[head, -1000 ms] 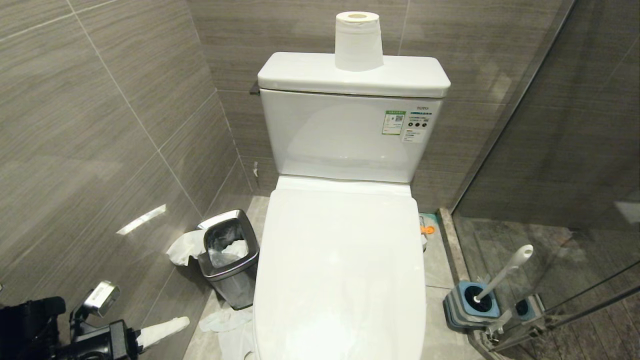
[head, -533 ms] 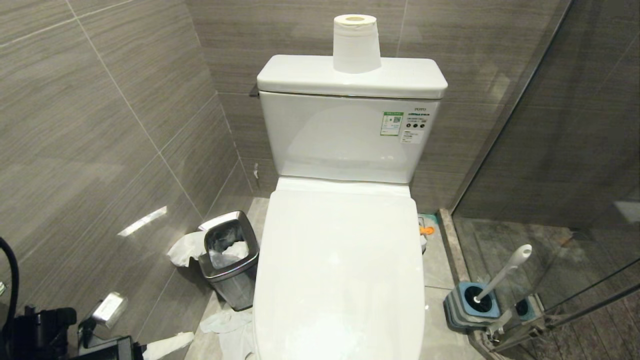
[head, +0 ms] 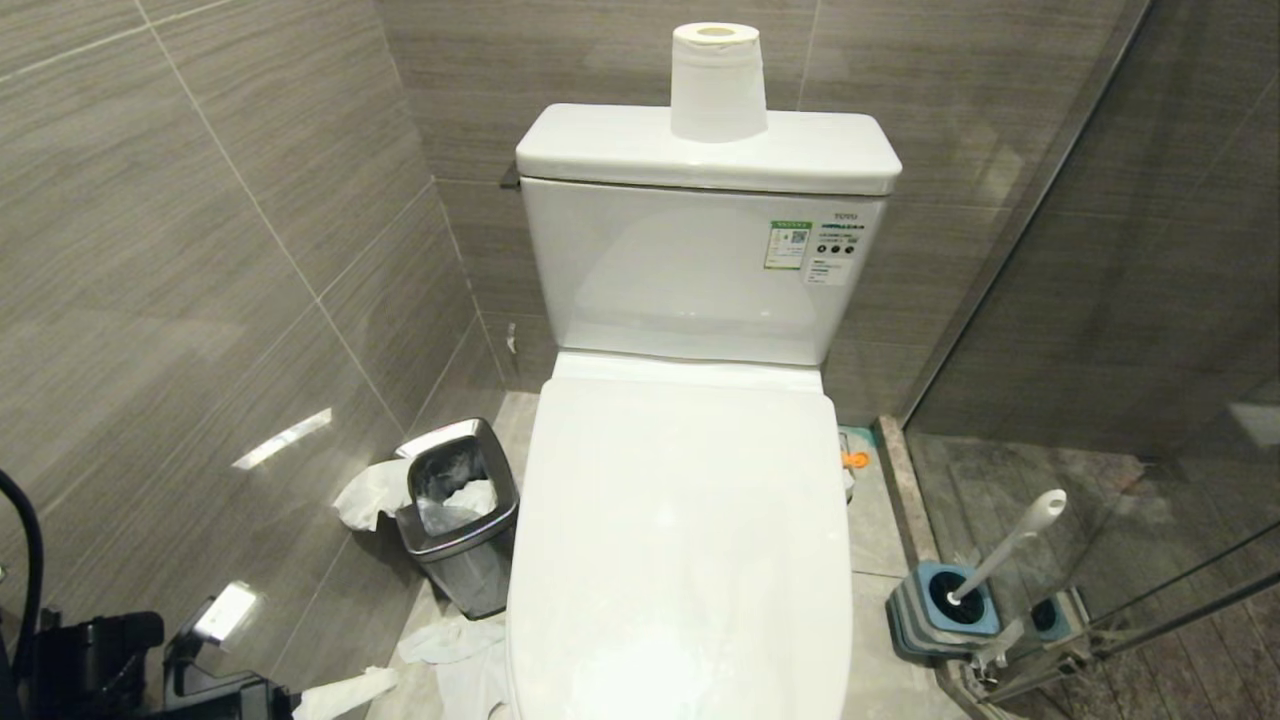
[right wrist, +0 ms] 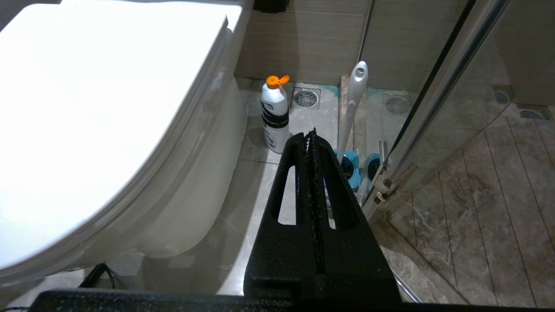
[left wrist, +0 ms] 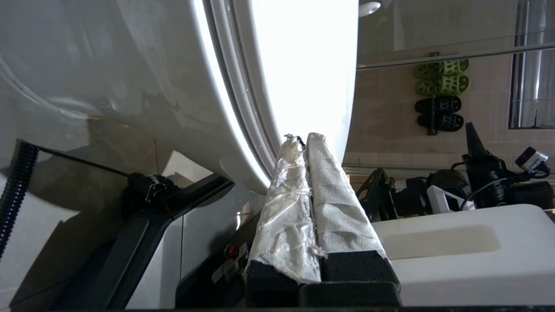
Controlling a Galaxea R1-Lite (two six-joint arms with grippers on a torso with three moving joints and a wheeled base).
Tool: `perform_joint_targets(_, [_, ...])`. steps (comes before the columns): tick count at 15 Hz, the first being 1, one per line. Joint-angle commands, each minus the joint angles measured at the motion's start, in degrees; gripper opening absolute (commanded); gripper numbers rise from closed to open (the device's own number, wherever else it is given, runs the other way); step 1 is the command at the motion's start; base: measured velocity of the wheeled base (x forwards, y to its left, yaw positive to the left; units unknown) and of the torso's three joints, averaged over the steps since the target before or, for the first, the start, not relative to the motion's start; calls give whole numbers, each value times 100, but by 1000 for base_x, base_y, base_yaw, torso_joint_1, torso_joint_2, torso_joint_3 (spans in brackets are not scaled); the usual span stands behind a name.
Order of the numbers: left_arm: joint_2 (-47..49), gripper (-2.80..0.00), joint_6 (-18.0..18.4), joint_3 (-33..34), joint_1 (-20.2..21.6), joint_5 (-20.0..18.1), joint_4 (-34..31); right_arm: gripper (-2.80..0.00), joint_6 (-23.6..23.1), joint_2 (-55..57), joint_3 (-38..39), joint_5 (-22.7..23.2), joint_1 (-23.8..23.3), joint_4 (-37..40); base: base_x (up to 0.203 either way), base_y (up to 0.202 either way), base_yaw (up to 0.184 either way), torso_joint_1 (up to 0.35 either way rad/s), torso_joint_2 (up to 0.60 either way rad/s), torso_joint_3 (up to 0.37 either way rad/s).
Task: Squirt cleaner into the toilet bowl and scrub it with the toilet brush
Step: Use the left hand to lift the toilet lid slightly
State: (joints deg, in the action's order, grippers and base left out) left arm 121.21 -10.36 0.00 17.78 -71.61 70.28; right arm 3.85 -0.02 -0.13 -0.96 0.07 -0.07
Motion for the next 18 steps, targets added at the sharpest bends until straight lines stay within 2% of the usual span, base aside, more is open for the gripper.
perform_joint_targets(1, [-426,-280,-25,11,-65,-56,-23,-280,1,2,5,3,1,-1,0,0,0,0,0,0])
perform_joint_targets(7, [-1409,-280,-81,9,-423,-195,-701,-280,1,2,5,0,1,-1,0,0,0,0,0,0])
perform_joint_targets(12, [-1556,-280,-44,9,-442,-196,-917,-280,1,2,3,0,1,-1,0,0,0,0,0,0])
perform_joint_targets(18, [-1505,-280,-53,9,-839,-152,-974,-280,1,2,5,0,1,-1,0,0,0,0,0,0])
